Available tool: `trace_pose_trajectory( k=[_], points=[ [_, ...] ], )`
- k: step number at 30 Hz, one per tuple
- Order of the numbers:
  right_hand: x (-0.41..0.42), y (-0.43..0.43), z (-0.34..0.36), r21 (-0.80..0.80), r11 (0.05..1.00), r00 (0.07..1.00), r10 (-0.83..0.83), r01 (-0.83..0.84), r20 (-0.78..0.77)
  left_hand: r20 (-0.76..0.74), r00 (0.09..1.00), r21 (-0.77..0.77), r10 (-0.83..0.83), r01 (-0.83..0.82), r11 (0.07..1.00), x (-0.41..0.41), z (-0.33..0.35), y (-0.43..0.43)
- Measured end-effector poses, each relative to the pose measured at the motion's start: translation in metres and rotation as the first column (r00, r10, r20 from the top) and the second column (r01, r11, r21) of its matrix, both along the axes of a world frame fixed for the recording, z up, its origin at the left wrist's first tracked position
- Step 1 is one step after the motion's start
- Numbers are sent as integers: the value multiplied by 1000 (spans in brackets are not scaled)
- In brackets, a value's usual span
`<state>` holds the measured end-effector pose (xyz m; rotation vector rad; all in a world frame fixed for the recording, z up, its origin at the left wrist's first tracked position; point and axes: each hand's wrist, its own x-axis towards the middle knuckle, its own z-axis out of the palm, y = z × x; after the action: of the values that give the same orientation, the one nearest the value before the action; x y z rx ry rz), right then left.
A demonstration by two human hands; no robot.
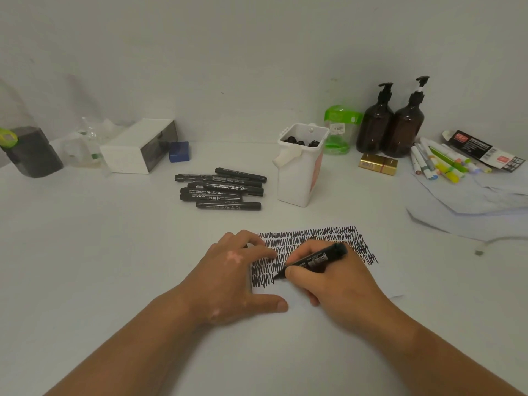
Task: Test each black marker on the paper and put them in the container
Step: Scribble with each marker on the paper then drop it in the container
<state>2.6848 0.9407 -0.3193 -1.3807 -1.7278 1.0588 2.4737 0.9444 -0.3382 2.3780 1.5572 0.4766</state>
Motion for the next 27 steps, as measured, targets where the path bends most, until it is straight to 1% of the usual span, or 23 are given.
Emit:
trace_pose_trajectory(
  k=[2,3,6,10,11,14,19,23,25,26,27],
  points=[
    [-1,0,0,-23,999,998,-29,28,-52,1,1000,-1,-1,1,1000,0,1,0],
    [-1,0,0,-26,999,998,-29,28,-53,1,1000,-2,0,0,1000,0,1,0],
    [0,0,1,-6,1000,1000,2,-2,19,-5,1000,-9,2,-2,1000,1,2,-1],
    [0,0,0,7,999,999,-36,36,-14,-3,1000,-16,8,-8,1000,1,3,0],
    [0,0,0,12,999,999,-37,37,-2,0,1000,-18,8,-8,1000,1,3,-1],
    [0,2,-1,38,999,996,-23,20,83,0,1000,-24,10,-10,1000,1,3,-1],
    [1,3,-4,87,993,992,-88,80,86,6,1000,-37,10,-9,999,1,4,-1],
    [2,4,-4,65,997,996,-43,38,81,5,1000,-44,14,-14,999,2,6,-2],
    [2,5,-5,67,997,997,-43,39,62,-10,1000,-48,14,-15,999,2,7,-2],
    [3,5,-5,59,997,998,-55,54,19,-12,1000,-49,13,-13,999,2,8,-3],
    [3,6,-5,33,996,995,-77,79,-68,-4,1000,-50,11,-12,999,3,9,-3]
  ],
)
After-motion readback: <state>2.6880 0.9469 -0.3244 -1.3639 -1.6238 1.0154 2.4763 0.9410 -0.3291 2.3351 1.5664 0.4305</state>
